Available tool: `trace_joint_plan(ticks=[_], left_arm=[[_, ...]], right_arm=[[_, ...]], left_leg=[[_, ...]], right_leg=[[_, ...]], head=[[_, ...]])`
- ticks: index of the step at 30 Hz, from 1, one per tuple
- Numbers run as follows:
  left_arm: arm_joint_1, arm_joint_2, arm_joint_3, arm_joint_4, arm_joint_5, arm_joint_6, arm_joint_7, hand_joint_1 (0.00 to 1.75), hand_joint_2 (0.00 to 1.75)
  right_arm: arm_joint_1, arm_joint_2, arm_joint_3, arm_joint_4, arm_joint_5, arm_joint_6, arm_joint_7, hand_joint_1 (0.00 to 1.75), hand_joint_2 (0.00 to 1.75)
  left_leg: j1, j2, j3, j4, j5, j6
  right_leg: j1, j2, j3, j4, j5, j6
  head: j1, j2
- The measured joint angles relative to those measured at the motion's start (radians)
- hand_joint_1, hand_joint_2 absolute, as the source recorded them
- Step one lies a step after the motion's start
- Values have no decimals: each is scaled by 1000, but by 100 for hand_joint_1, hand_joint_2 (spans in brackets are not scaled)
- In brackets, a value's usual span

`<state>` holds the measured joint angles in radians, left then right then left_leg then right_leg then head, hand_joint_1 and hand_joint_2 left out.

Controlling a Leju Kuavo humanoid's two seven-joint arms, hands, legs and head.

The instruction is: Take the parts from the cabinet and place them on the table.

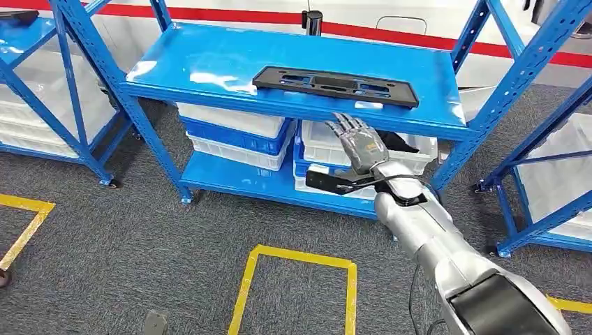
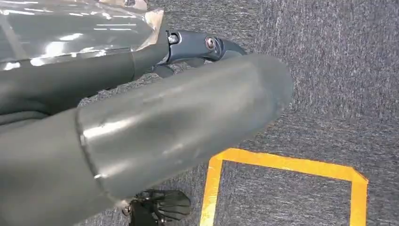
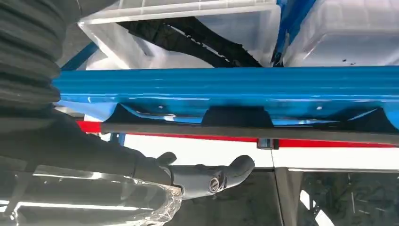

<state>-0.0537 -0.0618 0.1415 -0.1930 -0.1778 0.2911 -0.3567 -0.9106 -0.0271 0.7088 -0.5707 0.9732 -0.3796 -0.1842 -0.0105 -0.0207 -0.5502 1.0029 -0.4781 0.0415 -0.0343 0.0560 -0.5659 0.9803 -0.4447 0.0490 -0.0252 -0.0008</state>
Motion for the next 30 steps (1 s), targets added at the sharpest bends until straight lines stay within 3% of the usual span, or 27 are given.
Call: trace_joint_plan(ticks=[2,3,4,6,8,9,10,12,13,14,15,16,17,18,19,20,22,23,24,25,26,27,28,29,30], left_arm=[[-3,-2,0,0,-4,-5,5,0,0],[-3,-3,0,0,-6,-7,5,0,0],[-3,-4,0,0,-11,-7,5,0,0],[-3,-2,0,0,-13,-5,10,0,0],[-2,-3,0,0,-17,-1,11,0,0],[-2,-4,0,0,-20,1,11,0,0],[-1,-4,0,0,-20,2,11,0,0],[-2,-5,0,0,-21,3,13,0,0],[-1,-2,0,0,-21,5,14,0,0],[-2,2,0,0,-21,6,16,0,0],[-3,2,0,0,-22,8,16,0,0],[-1,1,0,0,-22,9,17,0,0],[-1,0,0,0,-22,11,18,0,0],[-2,1,-1,0,-21,11,18,0,0],[-3,1,0,0,-22,11,17,0,0],[-5,1,-1,0,-22,13,17,0,0],[-5,1,-1,0,-22,13,17,0,0],[-3,0,-1,0,-21,13,18,0,0],[-1,0,-1,1,-21,13,18,0,0],[-1,0,-1,1,-21,13,18,0,0],[0,0,-1,1,-21,13,18,0,0],[0,0,-1,1,-21,13,18,0,0],[1,2,-1,1,-21,14,18,0,0],[3,15,-2,2,-21,14,19,0,0],[3,9,-3,3,-21,15,19,0,0]], right_arm=[[-1,-3,-9,0,2,0,2,0,175],[-1,-4,-12,0,2,0,2,0,175],[-3,-4,-17,-1,5,0,2,0,175],[-3,-3,-22,-2,11,0,2,0,175],[6,-3,-25,-4,16,3,2,0,175],[12,-5,-31,-5,18,3,4,0,175],[16,-6,-36,-9,21,3,5,0,175],[16,-10,-41,-16,23,3,5,0,175],[18,-14,-43,-18,24,5,5,0,175],[16,-15,-43,-18,25,7,5,0,175],[16,-15,-43,-20,28,10,5,0,175],[24,-16,-45,-25,29,10,5,0,175],[28,-18,-47,-26,30,10,5,0,175],[27,-17,-51,-30,30,10,5,0,175],[26,-19,-54,-35,30,10,5,0,175],[23,-17,-56,-37,30,10,4,0,175],[25,-15,-56,-37,31,10,4,0,175],[28,-15,-56,-37,31,10,4,0,175],[31,-15,-56,-37,31,10,4,0,175],[34,-15,-56,-37,33,11,4,0,175],[34,-14,-56,-37,35,11,4,0,175],[34,-13,-56,-40,37,11,4,0,175],[36,-12,-56,-42,41,12,4,0,175],[39,-13,-56,-42,42,13,5,0,175],[41,-12,-57,-43,43,14,5,0,175]], left_leg=[[10,8,0,-8,1,2],[19,10,5,-15,2,4],[18,13,8,-15,2,4],[20,21,9,-15,0,8],[20,27,11,-14,-4,9],[23,29,16,-14,-9,5],[28,29,22,-13,-14,-2],[40,30,40,-11,-30,-21],[40,33,47,-10,-42,-35],[39,34,49,-5,-47,-41],[33,37,44,-6,-56,-49],[37,38,53,-3,-59,-52],[39,39,61,-6,-62,-56],[45,40,46,7,-61,-61],[47,37,27,56,-50,-65],[46,34,-15,124,-52,-67],[42,32,-129,264,-103,-67],[39,32,-170,296,-128,-63],[34,31,-196,298,-133,-56],[27,30,-206,272,-116,-44],[17,28,-201,219,-73,-23],[0,24,-187,142,-8,5],[-22,12,-171,62,79,46],[-40,-6,-164,38,117,76],[-34,2,-145,18,103,76]], right_leg=[[21,2,-3,14,7,5],[20,-4,-18,23,-2,4],[16,-25,-32,56,-17,3],[19,-38,-114,202,-72,-6],[17,-39,-186,322,-101,1],[14,-41,-196,321,-93,2],[9,-44,-181,275,-68,12],[-4,-55,-109,106,20,48],[-8,-71,-87,47,42,58],[5,-70,-95,42,0,27],[9,-74,-81,51,14,0],[4,-67,-86,54,14,-15],[5,-63,-82,57,9,-23],[4,-56,-69,58,5,-29],[5,-53,-59,54,0,-36],[8,-49,-51,51,-6,-43],[15,-40,-33,47,-21,-58],[20,-36,-24,47,-30,-61],[26,-31,-12,47,-40,-64],[33,-28,1,47,-50,-67],[42,-25,16,46,-61,-70],[53,-23,33,43,-71,-73],[53,-22,48,38,-81,-80],[67,-18,67,33,-92,-75],[50,-14,71,15,-95,-73]], head=[[2,0],[4,0],[4,0],[12,0],[11,0],[12,0],[12,0],[12,0],[16,0],[22,0],[22,0],[8,0],[7,0],[6,0],[5,0],[3,0],[-1,0],[-3,0],[-2,0],[-3,0],[-3,0],[-4,0],[-5,0],[15,0],[16,0]])
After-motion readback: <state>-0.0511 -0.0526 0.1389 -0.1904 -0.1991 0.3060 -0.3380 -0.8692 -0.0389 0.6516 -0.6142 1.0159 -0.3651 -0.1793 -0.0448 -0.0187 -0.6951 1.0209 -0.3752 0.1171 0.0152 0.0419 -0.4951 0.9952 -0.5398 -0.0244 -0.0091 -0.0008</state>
